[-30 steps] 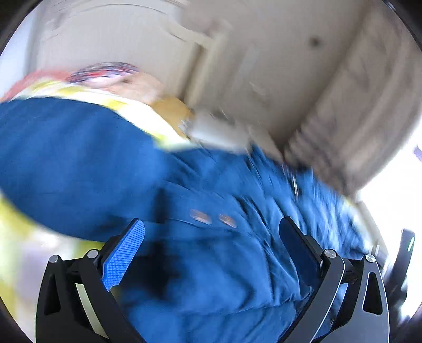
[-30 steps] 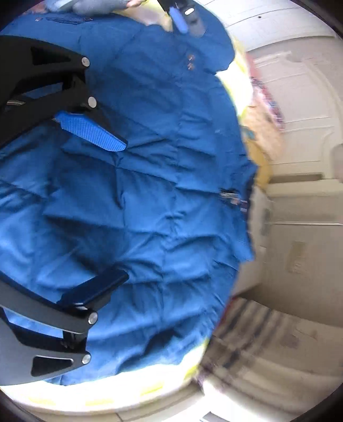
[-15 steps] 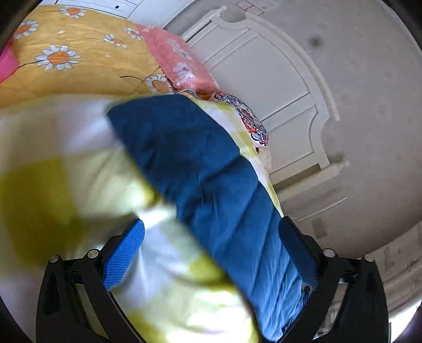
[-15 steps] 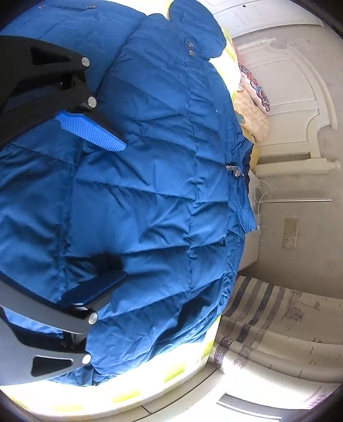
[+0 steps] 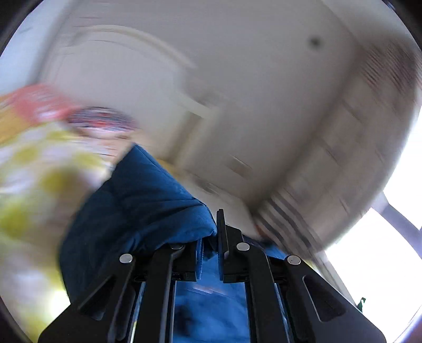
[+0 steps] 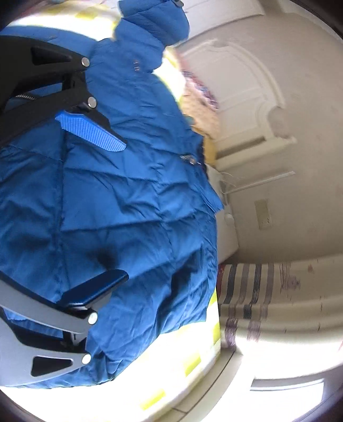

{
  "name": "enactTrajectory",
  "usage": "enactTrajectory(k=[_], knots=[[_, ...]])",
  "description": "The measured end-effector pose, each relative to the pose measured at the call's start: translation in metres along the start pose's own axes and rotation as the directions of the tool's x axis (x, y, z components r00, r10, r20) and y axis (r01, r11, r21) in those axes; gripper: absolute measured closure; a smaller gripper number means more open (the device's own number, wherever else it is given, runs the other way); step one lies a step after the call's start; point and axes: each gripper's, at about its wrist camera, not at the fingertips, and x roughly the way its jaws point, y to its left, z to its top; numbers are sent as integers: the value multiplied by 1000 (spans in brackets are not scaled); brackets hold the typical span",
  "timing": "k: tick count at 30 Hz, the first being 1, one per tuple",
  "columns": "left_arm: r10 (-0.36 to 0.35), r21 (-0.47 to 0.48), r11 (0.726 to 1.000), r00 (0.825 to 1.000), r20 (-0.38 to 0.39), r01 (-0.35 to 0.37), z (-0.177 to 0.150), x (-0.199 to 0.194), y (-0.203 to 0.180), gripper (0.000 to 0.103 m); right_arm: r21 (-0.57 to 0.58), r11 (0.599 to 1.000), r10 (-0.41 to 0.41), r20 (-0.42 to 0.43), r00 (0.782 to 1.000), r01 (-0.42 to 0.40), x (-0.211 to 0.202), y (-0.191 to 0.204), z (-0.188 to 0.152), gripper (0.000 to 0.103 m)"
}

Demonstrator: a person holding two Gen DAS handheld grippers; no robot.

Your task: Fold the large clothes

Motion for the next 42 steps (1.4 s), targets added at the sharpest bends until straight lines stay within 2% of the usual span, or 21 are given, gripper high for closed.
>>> enactTrajectory(k=[2, 5, 7, 8, 9, 10, 13, 16, 17, 19, 22, 24, 25, 27, 29, 32, 34, 37, 39, 41, 42], knots=[[-80, 70, 994, 991, -106, 88, -27, 37, -50, 98, 49, 999, 9, 41, 999, -11, -7, -8, 0, 13], [-70, 155, 982, 964, -255, 112, -76, 91, -98, 98, 148, 988, 26, 127, 992, -45, -21, -28, 0, 13], [-25, 196, 975, 925, -379, 106, -113, 129, -114, 98, 205, 977, 33, 155, 987, -65, -26, -39, -1, 13], [11, 219, 971, 896, -443, 97, -136, 147, -120, 98, 230, 970, 36, 162, 986, -74, -27, -45, -1, 13], [101, 292, 955, 873, -477, 49, -159, 163, -125, 97, 249, 965, 37, 165, 986, -78, -27, -50, -1, 13], [172, 383, 924, 868, -467, 23, -169, 168, -134, 97, 264, 961, 41, 160, 986, -83, -25, -53, -1, 13], [194, 466, 883, 861, -470, 55, -172, 165, -145, 94, 261, 961, 52, 147, 988, -90, -21, -53, 1, 13], [238, 542, 837, 843, -482, 73, -176, 153, -152, 94, 254, 962, 62, 137, 989, -95, -19, -52, 1, 13], [241, 552, 830, 844, -479, 77, -177, 147, -156, 94, 257, 961, 66, 138, 988, -100, -19, -52, 1, 13], [222, 557, 828, 872, -436, 68, -174, 123, -158, 94, 272, 956, 73, 143, 987, -110, -20, -55, 1, 13], [139, 470, 881, 922, -361, 51, -153, 76, -144, 93, 282, 952, 77, 146, 986, -116, -20, -58, 0, 13], [139, 346, 937, 952, -274, -38, -134, 45, -110, 93, 270, 956, 78, 142, 987, -115, -20, -57, 0, 13], [186, 272, 955, 951, -248, -116, -127, 38, -87, 93, 258, 960, 78, 137, 987, -112, -19, -55, 0, 13], [262, 158, 961, 932, -252, -228, -120, 31, -47, 94, 233, 967, 77, 129, 989, -106, -18, -50, 0, 13], [343, 96, 939, 889, -304, -330, -118, 31, -15, 94, 202, 974, 75, 122, 990, -99, -17, -43, 1, 13], [348, 100, 937, 875, -335, -335, -117, 32, -4, 94, 159, 984, 65, 115, 991, -83, -16, -34, 0, 13], [401, 172, 916, 850, -341, -363, -121, 41, -8, 94, 137, 988, 59, 107, 992, -74, -14, -30, 0, 13], [435, 211, 899, 837, -332, -383, -128, 46, -6, 93, 95, 993, 61, 104, 993, -71, -14, -21, 0, 13], [425, 198, 904, 840, -337, -378, -126, 47, -3, 93, 54, 996, 64, 95, 993, -70, -15, -12, 1, 13], [407, 178, 913, 848, -341, -366, -128, 50, -1, 93, -56, 993, 113, 86, 990, -108, -18, 15, 1, 13], [389, 158, 921, 855, -344, -356, -127, 51, 2, 93, -155, 980, 136, 78, 988, -123, -20, 39, 0, 13]])
